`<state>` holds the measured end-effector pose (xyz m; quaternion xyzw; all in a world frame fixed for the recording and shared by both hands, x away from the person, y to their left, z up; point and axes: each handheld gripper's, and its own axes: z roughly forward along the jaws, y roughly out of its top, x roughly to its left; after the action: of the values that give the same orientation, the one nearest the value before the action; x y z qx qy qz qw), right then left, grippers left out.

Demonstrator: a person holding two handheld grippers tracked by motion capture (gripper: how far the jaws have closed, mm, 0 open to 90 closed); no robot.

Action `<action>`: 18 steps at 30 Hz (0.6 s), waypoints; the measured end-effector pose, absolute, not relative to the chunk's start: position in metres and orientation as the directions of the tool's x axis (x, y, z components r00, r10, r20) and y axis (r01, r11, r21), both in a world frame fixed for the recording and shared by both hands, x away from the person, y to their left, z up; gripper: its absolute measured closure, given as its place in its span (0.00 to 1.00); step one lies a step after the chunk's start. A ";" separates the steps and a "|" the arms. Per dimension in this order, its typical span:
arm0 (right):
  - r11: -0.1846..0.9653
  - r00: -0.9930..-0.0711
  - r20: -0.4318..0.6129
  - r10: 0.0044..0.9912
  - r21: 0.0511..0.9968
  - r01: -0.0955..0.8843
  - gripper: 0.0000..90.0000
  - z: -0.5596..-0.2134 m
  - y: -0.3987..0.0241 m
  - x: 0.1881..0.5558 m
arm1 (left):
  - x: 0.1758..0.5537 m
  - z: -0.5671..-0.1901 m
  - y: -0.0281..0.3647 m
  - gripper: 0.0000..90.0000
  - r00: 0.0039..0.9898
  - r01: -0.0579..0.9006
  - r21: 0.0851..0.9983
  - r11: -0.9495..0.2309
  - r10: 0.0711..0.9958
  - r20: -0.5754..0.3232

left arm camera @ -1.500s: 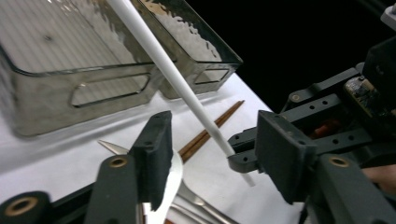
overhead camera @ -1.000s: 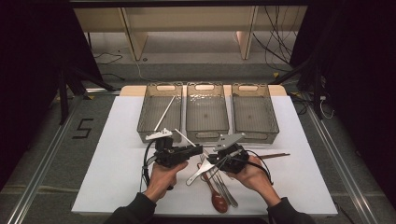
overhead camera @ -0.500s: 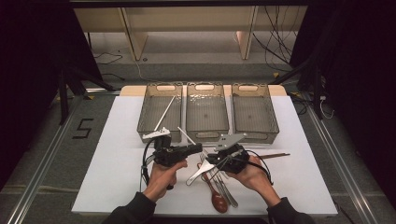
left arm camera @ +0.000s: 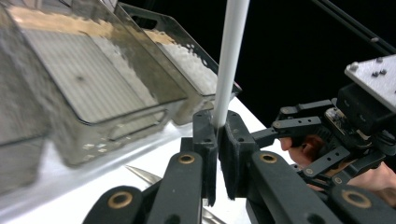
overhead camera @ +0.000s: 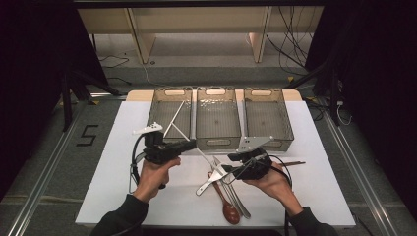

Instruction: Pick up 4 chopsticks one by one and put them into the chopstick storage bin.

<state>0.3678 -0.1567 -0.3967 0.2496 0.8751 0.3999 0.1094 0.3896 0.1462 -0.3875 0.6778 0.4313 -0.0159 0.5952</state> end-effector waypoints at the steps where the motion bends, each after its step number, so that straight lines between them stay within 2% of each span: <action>1: 0.550 -0.849 0.013 0.528 0.757 0.353 0.59 -0.397 -0.158 0.368 | 0.392 -0.385 0.151 0.94 0.625 0.600 0.796 0.082 0.573 -0.530; 7: 0.543 -0.830 0.020 0.557 0.748 0.382 0.51 -0.400 -0.166 0.369 | 0.408 -0.366 0.180 0.94 0.592 0.598 0.796 0.091 0.619 -0.516; 18: 0.518 -0.803 0.021 0.595 0.754 0.403 0.44 -0.403 -0.180 0.369 | 0.436 -0.337 0.214 0.94 0.543 0.581 0.810 0.086 0.701 -0.463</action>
<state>0.3687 -0.1803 -0.4027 0.2894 0.8627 0.3965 0.1211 0.4360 0.2145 -0.3374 0.6740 0.4752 0.0533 0.5631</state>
